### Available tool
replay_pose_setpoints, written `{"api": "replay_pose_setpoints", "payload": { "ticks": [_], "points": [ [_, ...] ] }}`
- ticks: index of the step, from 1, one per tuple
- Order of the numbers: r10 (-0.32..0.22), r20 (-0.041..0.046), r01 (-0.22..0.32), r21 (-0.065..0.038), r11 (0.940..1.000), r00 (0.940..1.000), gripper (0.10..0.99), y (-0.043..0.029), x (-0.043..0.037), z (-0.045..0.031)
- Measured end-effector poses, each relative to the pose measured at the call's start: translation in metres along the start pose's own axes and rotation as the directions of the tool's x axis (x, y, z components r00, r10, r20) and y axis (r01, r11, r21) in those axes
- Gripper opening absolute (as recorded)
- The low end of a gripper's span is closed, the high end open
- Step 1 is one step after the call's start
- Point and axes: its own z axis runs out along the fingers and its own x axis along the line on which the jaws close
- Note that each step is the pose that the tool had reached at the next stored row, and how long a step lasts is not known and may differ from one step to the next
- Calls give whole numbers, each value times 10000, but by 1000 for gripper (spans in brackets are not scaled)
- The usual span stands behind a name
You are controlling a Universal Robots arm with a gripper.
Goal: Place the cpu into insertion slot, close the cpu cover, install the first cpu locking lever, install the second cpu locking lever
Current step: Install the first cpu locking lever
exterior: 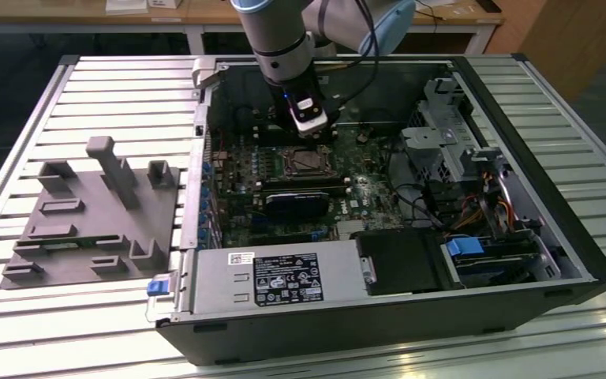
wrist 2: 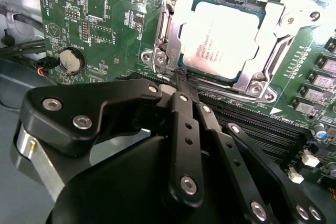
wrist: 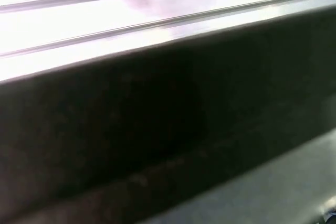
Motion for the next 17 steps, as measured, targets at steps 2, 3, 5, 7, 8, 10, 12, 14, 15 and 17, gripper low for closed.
{"api": "replay_pose_setpoints", "payload": {
  "ticks": [2,3,5,7,8,10,12,14,15,17],
  "points": [
    [1,2,-1,-2,10000,10000,102,0,0,1],
    [1,3,-1,-3,10000,10000,102,1,-1,-2],
    [2,4,-2,-4,10000,10000,102,4,-6,-22],
    [2,3,-2,-5,10000,10000,102,10,-16,-59],
    [2,3,-2,-4,10000,10000,102,13,-22,-82],
    [2,3,-2,-3,10000,10000,102,21,-36,-133],
    [1,2,-1,-3,10000,10000,102,30,-51,-191],
    [1,2,-1,0,10000,10000,102,39,-67,-249],
    [2,2,-2,-3,10000,10000,102,43,-74,-276],
    [1,2,-1,-2,10000,10000,102,51,-87,-325]
  ]
}}
